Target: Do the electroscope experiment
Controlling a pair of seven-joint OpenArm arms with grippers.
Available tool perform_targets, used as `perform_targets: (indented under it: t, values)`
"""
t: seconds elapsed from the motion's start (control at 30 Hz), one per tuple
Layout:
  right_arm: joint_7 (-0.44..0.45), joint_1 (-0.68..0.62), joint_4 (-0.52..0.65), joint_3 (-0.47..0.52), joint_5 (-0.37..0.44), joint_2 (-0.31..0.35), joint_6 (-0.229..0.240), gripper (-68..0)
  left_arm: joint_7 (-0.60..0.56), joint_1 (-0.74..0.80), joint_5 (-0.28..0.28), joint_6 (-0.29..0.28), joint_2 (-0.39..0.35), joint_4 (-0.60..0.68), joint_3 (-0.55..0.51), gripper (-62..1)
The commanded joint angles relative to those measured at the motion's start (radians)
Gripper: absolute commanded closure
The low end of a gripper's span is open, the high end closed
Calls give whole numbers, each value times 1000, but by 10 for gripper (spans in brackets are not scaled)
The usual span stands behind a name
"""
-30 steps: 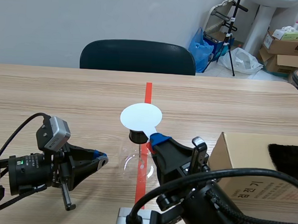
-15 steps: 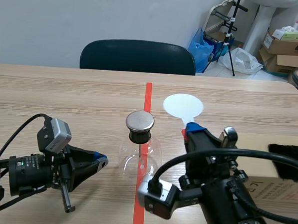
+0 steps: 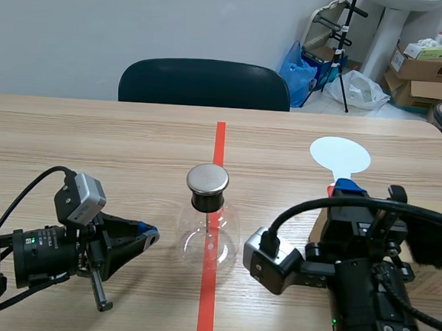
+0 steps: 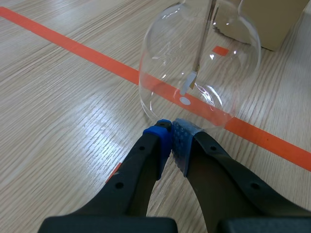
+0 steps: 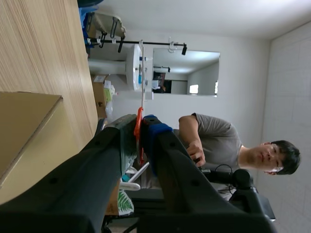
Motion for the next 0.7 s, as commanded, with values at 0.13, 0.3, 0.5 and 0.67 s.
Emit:
perform_targets:
  t: [0.13, 0.3, 0.5, 0.67]
  values:
    - [-4, 11, 15, 8, -1, 1, -10, -10, -15, -3, -9, -6, 2, 19, -7, -30]
    - [1, 11, 15, 8, -1, 0, -10, -10, -14, -3, -9, -6, 2, 19, -7, -30]
    - [4, 11, 15, 8, -1, 0, -10, -10, -14, -3, -9, -6, 2, 19, -7, -30]
    - [4, 11, 15, 8, -1, 0, -10, -10, -14, -3, -10, -6, 2, 19, -7, -29]
